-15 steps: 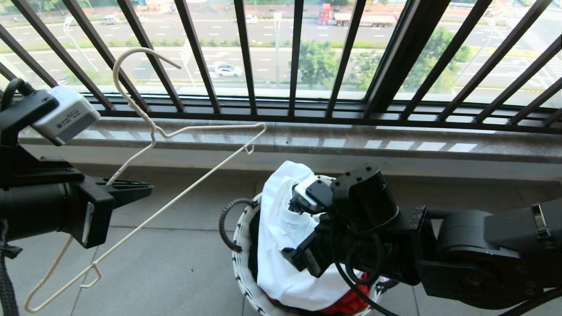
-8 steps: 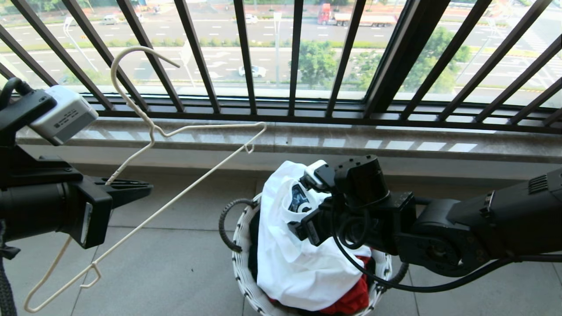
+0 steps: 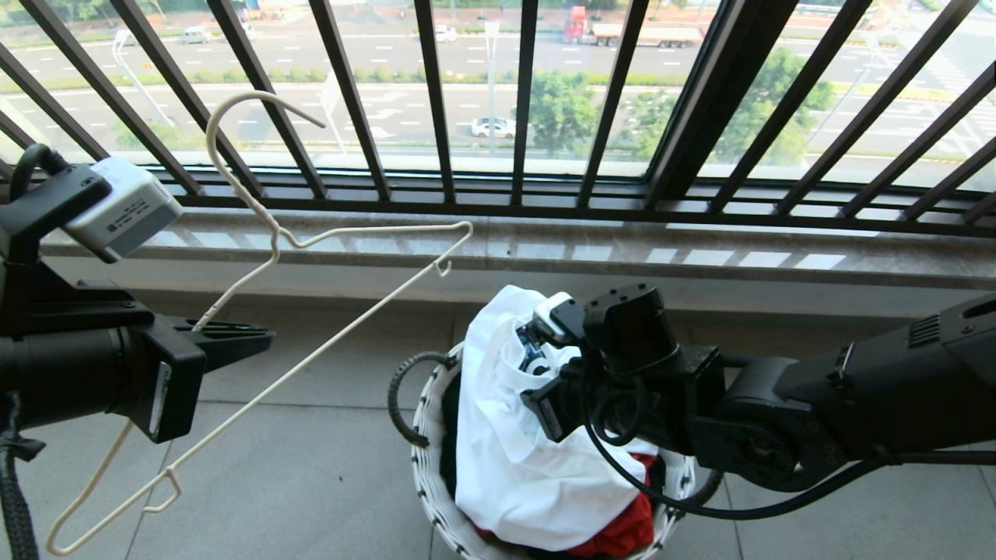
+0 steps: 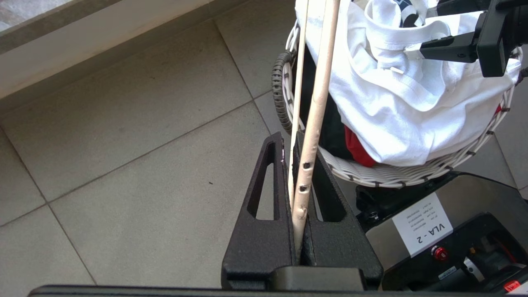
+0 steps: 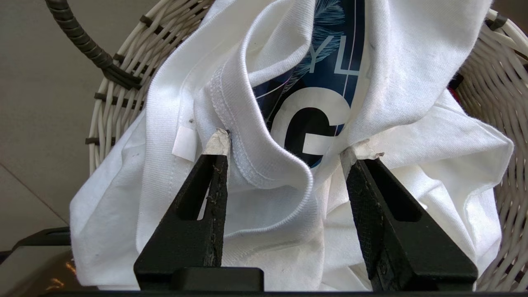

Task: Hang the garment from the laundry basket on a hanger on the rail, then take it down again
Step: Pick up clothes from the basket

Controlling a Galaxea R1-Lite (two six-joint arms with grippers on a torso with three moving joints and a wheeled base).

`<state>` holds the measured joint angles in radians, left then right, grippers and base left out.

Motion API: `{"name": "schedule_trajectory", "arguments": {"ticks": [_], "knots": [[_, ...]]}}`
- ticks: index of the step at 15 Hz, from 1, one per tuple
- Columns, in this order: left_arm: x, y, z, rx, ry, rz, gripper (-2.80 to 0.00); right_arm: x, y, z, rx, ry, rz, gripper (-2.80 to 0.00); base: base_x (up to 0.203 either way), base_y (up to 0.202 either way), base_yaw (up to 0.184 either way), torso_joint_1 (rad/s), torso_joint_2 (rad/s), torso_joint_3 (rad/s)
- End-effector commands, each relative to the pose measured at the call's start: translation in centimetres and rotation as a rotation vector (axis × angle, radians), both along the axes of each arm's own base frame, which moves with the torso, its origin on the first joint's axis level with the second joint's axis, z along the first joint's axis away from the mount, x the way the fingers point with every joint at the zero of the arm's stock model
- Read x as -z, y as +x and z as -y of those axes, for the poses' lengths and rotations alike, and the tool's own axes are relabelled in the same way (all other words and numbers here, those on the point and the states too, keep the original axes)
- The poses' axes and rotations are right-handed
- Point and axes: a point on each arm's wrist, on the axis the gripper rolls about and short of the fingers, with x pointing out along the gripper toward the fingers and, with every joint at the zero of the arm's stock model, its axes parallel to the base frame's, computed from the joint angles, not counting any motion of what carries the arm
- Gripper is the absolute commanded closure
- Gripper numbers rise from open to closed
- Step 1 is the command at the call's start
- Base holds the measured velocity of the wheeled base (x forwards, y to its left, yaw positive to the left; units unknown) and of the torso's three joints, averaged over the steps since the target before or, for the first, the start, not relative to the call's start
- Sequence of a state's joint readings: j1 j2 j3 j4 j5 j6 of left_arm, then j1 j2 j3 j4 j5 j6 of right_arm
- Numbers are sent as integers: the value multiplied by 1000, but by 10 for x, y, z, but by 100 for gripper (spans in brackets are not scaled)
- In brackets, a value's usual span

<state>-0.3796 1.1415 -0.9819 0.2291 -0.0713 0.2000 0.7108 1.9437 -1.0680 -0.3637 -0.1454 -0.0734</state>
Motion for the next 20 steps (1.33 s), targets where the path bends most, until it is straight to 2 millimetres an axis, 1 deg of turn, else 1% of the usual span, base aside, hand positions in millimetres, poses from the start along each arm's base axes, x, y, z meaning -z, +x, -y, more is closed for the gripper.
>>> {"name": "schedule_trajectory", "arguments": {"ticks": [1, 3, 7, 10, 12, 14, 17, 20], "knots": [[1, 1, 0, 1, 2, -3, 0, -5, -5, 1, -6, 4, 9, 0, 0, 0, 0, 0, 0, 0], [0, 1, 0, 0, 1, -2, 0, -16, -14, 5, -13, 13, 24, 0, 0, 0, 0, 0, 0, 0], [0, 0, 0, 1, 1, 1, 0, -31, -39, 19, -46, -65, -27, 0, 0, 0, 0, 0, 0, 0], [0, 0, 0, -1, 1, 1, 0, -31, -39, 19, -47, -69, -32, 0, 0, 0, 0, 0, 0, 0], [0, 0, 0, 1, 1, 0, 0, -35, -44, 25, -47, -94, -42, 0, 0, 0, 0, 0, 0, 0], [0, 1, 0, 1, 2, -3, 0, -32, -55, 35, -57, -205, -129, 0, 0, 0, 0, 0, 0, 0], [1, 2, 1, 2, 3, -6, 0, -31, -66, 48, -53, -352, -192, 0, 0, 0, 0, 0, 0, 0], [1, 2, 1, 1, 4, -8, 0, -31, -74, 55, -68, -410, -233, 0, 0, 0, 0, 0, 0, 0]]}}
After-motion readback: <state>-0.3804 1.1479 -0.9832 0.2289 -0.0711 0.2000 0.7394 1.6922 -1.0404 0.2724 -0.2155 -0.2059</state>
